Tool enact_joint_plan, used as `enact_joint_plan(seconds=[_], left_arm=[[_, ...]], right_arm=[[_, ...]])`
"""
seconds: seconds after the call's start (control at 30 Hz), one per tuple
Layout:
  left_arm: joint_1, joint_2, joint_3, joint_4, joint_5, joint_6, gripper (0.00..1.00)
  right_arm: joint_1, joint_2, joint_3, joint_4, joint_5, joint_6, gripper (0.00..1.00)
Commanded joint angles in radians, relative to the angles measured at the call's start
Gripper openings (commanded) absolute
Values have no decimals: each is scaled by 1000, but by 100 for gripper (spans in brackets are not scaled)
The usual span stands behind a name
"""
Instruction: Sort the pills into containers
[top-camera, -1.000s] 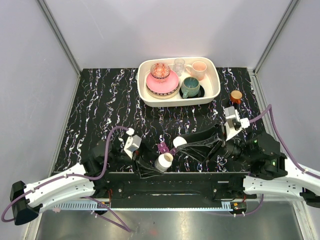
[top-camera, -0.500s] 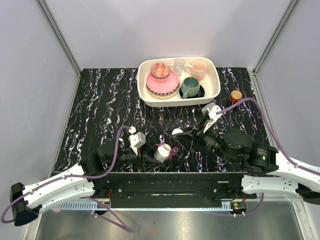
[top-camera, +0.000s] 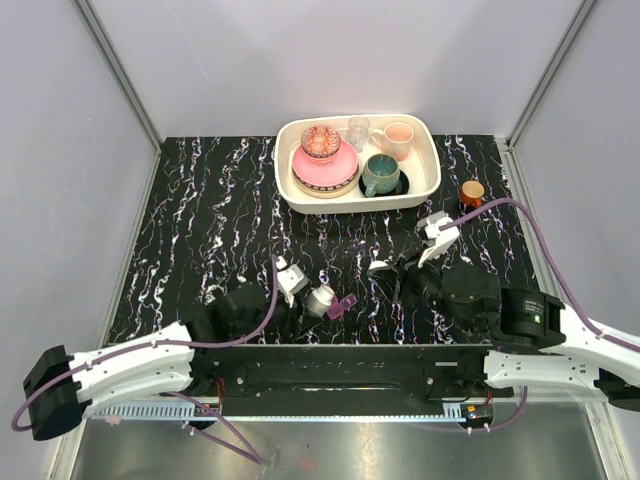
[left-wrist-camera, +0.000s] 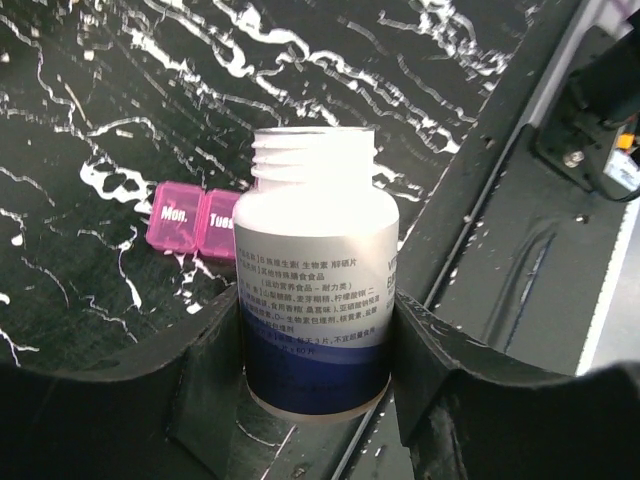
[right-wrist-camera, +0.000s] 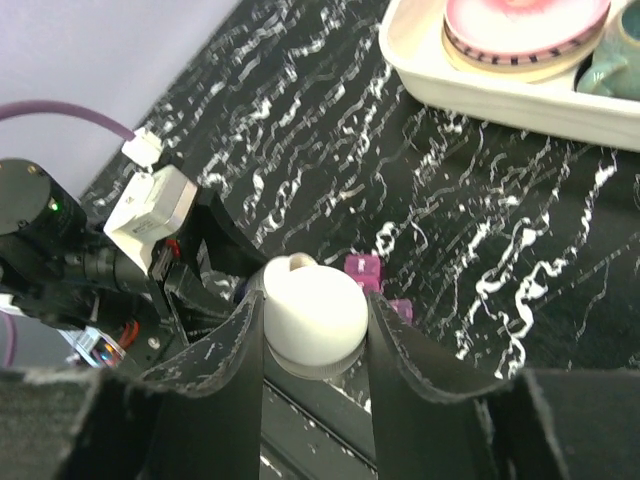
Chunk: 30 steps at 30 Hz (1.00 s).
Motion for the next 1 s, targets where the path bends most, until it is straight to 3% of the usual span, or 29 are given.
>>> enact_joint_plan(seconds=[0.0,0.5,0.97], left_arm=[[-2,73,21,42,-52,33,0],[-4,234,63,-13,-55,47,0],[-7,358,201,-168,-40,49,0]], right_arm=[[3,11,-14,-62,49,53,0],[1,-26,-80,-77,53,72,0],[1,-6,-116,-90,16,84,0]])
